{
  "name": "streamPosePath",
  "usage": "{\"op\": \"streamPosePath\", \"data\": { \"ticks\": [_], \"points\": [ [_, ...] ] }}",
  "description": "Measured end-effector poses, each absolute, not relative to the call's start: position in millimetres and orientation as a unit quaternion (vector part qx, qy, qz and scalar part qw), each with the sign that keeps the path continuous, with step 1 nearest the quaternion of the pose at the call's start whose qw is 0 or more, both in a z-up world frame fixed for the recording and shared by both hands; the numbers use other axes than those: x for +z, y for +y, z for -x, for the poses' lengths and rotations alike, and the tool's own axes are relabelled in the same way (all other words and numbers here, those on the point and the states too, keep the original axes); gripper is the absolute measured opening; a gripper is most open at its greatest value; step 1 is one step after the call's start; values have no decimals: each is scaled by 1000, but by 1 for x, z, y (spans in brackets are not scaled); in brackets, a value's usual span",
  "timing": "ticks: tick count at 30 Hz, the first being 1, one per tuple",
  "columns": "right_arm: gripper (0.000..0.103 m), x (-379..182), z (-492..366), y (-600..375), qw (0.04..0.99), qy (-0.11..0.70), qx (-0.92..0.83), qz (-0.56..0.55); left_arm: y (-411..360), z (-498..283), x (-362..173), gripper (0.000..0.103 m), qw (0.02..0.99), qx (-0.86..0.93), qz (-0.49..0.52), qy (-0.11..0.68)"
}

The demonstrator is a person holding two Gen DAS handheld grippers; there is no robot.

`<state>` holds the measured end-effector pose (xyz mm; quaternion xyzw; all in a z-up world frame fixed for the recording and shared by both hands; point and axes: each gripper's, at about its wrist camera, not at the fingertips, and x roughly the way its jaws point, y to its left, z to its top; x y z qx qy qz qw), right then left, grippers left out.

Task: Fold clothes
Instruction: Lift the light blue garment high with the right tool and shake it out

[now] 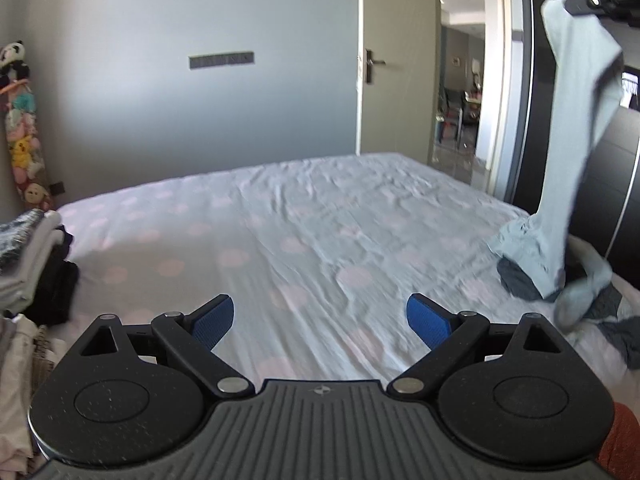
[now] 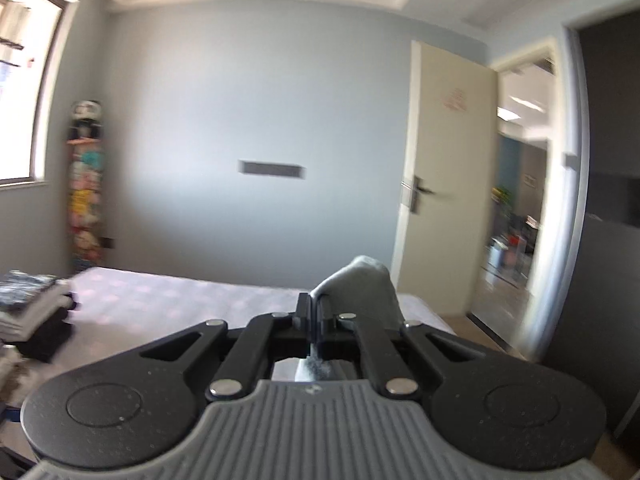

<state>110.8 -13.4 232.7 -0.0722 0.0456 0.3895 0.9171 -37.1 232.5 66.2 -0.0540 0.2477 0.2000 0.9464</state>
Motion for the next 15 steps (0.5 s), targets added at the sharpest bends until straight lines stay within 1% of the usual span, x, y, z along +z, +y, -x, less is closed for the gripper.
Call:
{"op": "streamPosePath", "data": {
  "ticks": [4, 8, 13, 15],
  "points": [
    [3, 259, -53, 15, 883, 4, 466, 59, 240, 43, 65, 103, 947, 201, 60, 244],
    [3, 267, -36, 25, 874, 0, 483, 42, 247, 48, 65, 103, 947, 202, 66, 241],
    [3, 225, -81, 18, 906, 51, 417, 51, 256, 55, 63, 103, 947, 203, 74, 238],
    [3, 202, -110, 8, 922, 77, 376, 52, 257, 48, 49, 103, 945, 193, 80, 253]
  ]
}}
